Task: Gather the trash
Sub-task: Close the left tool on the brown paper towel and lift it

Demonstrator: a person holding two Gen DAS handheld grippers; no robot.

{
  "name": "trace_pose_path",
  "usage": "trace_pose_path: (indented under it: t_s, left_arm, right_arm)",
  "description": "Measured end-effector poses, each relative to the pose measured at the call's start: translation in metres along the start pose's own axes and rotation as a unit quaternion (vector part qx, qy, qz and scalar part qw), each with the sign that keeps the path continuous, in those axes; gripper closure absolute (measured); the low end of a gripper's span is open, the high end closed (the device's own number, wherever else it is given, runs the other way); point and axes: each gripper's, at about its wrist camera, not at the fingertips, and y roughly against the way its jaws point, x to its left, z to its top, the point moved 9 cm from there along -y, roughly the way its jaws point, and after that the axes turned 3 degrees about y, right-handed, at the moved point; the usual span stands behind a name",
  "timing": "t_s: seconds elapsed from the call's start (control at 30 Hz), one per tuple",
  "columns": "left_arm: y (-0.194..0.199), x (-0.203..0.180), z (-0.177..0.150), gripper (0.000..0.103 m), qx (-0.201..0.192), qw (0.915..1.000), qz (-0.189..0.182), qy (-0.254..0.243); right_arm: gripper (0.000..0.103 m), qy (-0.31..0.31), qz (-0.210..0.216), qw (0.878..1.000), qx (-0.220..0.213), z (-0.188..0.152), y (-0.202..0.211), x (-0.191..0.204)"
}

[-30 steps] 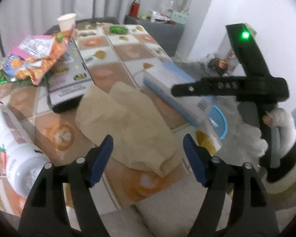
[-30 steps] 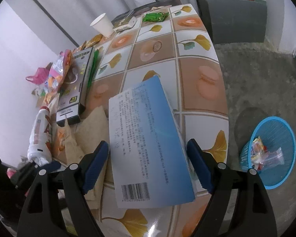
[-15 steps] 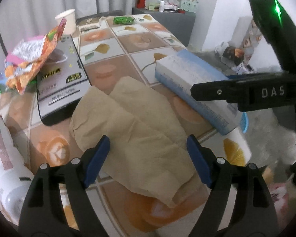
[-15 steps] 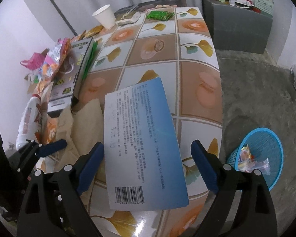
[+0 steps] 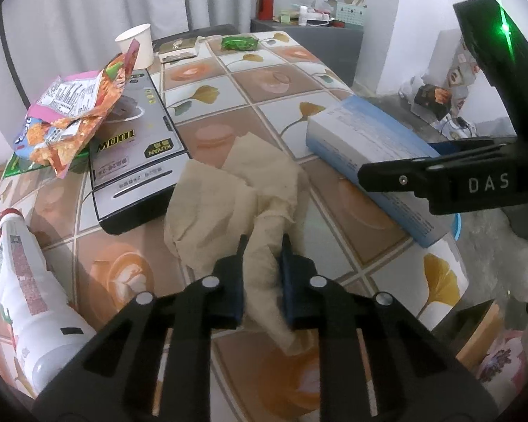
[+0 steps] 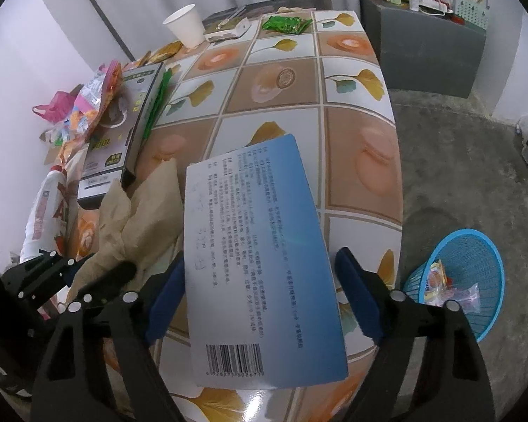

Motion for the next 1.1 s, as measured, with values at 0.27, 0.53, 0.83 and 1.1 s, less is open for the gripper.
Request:
trace_pose_path:
  t_s: [0.27, 0.53, 0.83, 1.1]
  left_arm:
    - [0.006, 0.0, -0.003, 0.094, -0.003, 0.9999, -0.009, 0.006]
    - [0.023, 0.001, 0.003, 0.096, -0.027, 0.9994, -0.019, 0.014]
    - [0.041, -0.005, 0.01, 0.096, -0.05, 0.9982, -0.031, 0.013]
    - [0.053, -0.016, 0.019, 0.096, -0.067, 0.997, -0.037, 0.003]
  right_arm:
    - [0.028, 0.001, -0.005, 1.0, -0.006, -0.002, 0.007, 0.002]
    - [0.029, -0.013, -0.01, 1.0, -0.022, -0.001, 0.021, 0.0]
    - [0.029, -0.021, -0.016, 0.999, -0.042, 0.0, 0.041, -0.003]
    - [0.029, -0.028, -0.025, 0.997, -0.06, -0.003, 0.061, -0.013]
